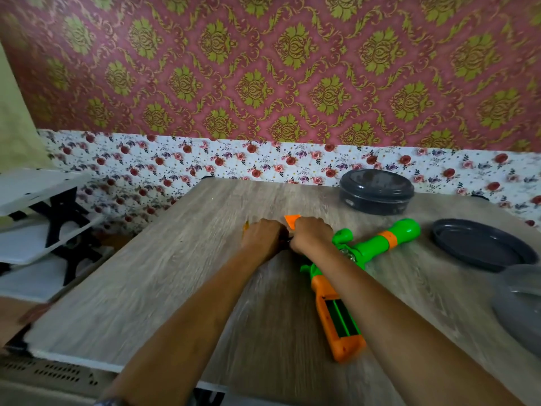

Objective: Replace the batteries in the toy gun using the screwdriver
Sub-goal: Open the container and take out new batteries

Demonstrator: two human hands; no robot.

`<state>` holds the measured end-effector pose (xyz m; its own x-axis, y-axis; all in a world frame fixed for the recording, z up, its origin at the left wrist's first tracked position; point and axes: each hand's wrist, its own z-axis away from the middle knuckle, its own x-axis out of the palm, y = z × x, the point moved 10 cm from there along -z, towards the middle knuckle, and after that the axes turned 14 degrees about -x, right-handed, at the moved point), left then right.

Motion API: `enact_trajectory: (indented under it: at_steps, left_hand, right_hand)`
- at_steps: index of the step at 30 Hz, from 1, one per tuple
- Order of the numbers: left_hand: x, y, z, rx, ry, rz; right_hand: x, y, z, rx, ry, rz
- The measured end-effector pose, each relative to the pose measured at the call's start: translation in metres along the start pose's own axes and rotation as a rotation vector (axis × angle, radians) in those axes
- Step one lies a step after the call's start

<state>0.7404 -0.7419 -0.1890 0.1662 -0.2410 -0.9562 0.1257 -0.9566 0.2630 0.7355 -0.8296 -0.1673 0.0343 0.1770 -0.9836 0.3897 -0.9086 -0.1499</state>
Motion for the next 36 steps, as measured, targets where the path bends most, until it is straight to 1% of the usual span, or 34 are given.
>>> enact_trajectory:
  at_steps: [6,10,13,15,17,20,24,28,31,33,36]
  left_hand:
    - [-0.003,-0.003,0.0,-0.072,-0.006,0.066]
    - [-0.004,-0.015,0.001,-0.093,-0.028,0.181]
    - [-0.017,-0.014,0.005,-0.077,-0.004,0.293]
    - [-0.032,-0.004,0.01,-0.033,0.026,0.349]
    - [-0.048,0.024,0.017,0.04,0.032,0.407]
    - [-0.058,0.089,0.03,0.144,0.014,0.489]
    - [-0.046,0.194,0.059,0.312,-0.073,0.513]
    - [-0.026,0.289,0.096,0.441,-0.158,0.491]
    - [-0.005,0.336,0.116,0.497,-0.233,0.394]
    - [0.014,0.359,0.128,0.547,-0.273,0.259]
    - [0.038,0.379,0.144,0.591,-0.251,0.037]
  right_hand:
    - [-0.013,0.003,0.006,-0.01,0.064,-0.007]
    - [-0.026,0.011,0.012,-0.023,0.114,-0.111]
    - [-0.046,0.027,0.024,-0.019,0.167,-0.164]
    - [-0.062,0.041,0.036,-0.01,0.2,-0.183]
    - [-0.08,0.065,0.055,0.014,0.23,-0.188]
    - [-0.103,0.116,0.094,0.087,0.261,-0.161]
    - [-0.13,0.197,0.157,0.21,0.339,-0.148]
    - [-0.134,0.272,0.23,0.324,0.327,-0.155]
    - [-0.124,0.302,0.26,0.366,0.28,-0.122]
    - [-0.111,0.314,0.267,0.395,0.206,-0.09]
    - [-0.09,0.322,0.268,0.427,0.08,-0.056]
